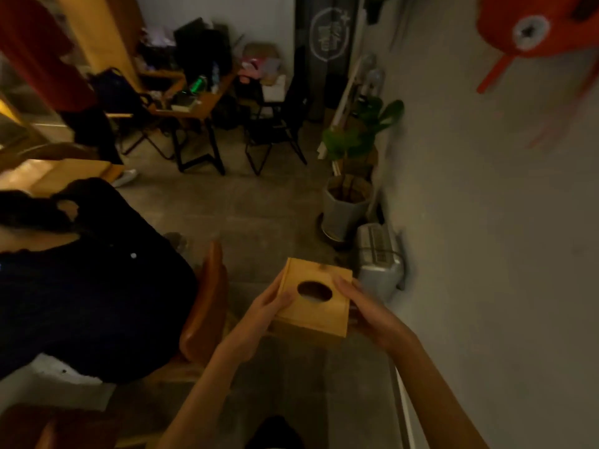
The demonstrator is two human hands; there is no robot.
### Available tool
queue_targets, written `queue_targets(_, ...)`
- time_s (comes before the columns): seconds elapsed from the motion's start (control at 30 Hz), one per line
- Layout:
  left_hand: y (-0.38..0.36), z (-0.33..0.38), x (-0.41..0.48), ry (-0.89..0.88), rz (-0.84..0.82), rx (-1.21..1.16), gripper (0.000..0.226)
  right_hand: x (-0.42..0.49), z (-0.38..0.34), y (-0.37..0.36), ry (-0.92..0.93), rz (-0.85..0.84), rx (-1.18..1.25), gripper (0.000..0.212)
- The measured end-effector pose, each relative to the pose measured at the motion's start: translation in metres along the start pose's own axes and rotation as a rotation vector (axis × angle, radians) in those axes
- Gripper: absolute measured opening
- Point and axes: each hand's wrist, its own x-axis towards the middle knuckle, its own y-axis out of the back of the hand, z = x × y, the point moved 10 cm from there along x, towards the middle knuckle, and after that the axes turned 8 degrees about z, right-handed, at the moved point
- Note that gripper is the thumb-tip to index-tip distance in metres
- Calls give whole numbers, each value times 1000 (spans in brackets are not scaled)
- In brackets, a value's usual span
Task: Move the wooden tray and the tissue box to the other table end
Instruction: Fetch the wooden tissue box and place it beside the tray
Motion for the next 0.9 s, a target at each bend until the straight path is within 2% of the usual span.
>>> queue_targets(0.13, 16, 34, 77, 12, 80, -126, 70, 92, -45, -6, -24, 29, 22, 57)
queue_targets(0.2, 32, 45, 122, 35, 222, -264, 80, 142, -68, -11, -2, 74, 67, 73)
queue_targets(0.27, 38, 57, 171, 44, 304, -330, 87, 193, -89, -16, 12, 108, 154, 75)
queue_targets(0.37, 20, 86, 235, 68, 257, -364, 75, 258, -119, -28, -31, 120, 273, 59)
queue_targets(0.43, 15, 111, 282, 34, 217, -428, 68, 300, -142, -30, 7, 120, 316, 53)
queue_targets(0.5, 18, 138, 333, 14, 214, -473, 62, 342, -173, -27, 25, 91, 310, 54)
queue_targets(0.6, 16, 175, 387, 29, 247, -425, 48, 406, -213, -21, 1, 29, 251, 69)
queue_targets(0.73, 33, 202, 465, 48, 366, -436, 67, 492, -252, -23, -55, -97, 192, 66)
queue_targets(0.83, 62, 213, 521, 74, 494, -401, 85, 565, -279, -36, -101, -213, 84, 71)
queue_targets(0.9, 79, 227, 551, 33, 537, -430, 88, 606, -300, -48, -95, -272, 26, 77)
